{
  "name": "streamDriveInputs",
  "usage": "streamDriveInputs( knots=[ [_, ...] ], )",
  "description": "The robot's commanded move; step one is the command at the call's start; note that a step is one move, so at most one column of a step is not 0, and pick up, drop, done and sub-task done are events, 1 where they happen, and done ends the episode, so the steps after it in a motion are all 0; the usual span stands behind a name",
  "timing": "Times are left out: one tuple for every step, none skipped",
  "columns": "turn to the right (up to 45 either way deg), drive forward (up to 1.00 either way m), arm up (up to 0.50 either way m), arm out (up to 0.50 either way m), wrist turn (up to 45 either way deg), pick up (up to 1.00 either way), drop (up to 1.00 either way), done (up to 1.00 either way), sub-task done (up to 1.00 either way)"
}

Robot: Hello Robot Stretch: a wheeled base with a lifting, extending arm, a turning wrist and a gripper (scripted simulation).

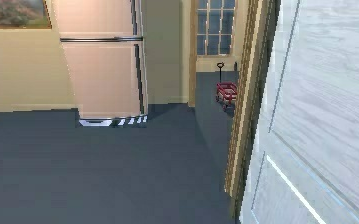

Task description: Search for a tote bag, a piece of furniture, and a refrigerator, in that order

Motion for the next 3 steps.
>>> streamDriveInputs(
  knots=[
    [-6.0,0.00,0.00,0.00,0.0,0.00,0.00,0.00,0.00],
    [0.0,1.00,0.00,0.00,0.0,0.00,0.00,0.00,0.00],
    [0.0,0.60,0.00,0.00,0.0,0.00,0.00,0.00,0.00]
  ],
)
